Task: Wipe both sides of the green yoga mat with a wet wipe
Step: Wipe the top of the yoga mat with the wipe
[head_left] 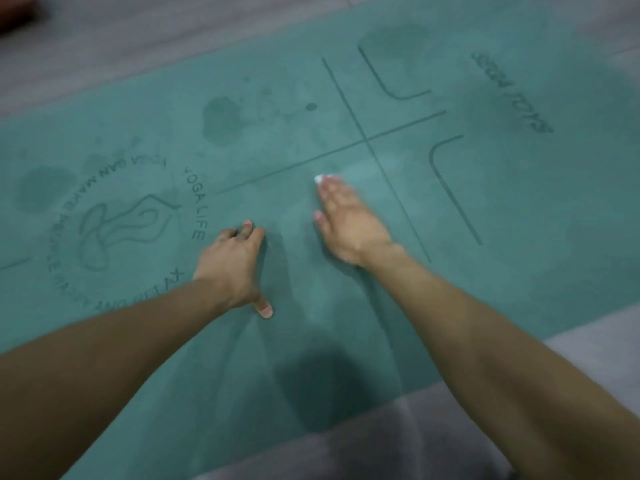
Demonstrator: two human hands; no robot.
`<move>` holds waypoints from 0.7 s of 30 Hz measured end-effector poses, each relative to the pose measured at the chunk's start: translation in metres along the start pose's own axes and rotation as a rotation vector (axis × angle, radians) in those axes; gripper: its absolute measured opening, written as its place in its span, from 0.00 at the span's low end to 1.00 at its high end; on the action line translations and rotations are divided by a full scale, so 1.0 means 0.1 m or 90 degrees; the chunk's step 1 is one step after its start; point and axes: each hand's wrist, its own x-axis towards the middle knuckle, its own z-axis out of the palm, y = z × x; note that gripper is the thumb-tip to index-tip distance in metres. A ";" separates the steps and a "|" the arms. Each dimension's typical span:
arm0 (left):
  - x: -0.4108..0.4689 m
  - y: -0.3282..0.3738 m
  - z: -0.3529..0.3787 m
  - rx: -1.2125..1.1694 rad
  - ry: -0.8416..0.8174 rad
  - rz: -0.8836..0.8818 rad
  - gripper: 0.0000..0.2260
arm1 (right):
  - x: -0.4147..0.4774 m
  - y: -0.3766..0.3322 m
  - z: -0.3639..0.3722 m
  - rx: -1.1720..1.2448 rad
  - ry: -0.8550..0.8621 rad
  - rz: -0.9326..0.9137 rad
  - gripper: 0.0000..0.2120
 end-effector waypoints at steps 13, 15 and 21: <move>-0.07 -0.20 0.02 -0.066 0.049 0.043 0.62 | 0.01 -0.27 0.11 -0.016 -0.002 -0.017 0.31; -0.02 -0.36 -0.05 -0.110 0.043 0.048 0.52 | -0.10 -0.56 0.26 -0.030 -0.088 -0.270 0.30; 0.09 -0.65 0.01 -0.124 0.073 -0.101 0.55 | 0.27 0.56 -0.19 -0.061 0.065 0.183 0.36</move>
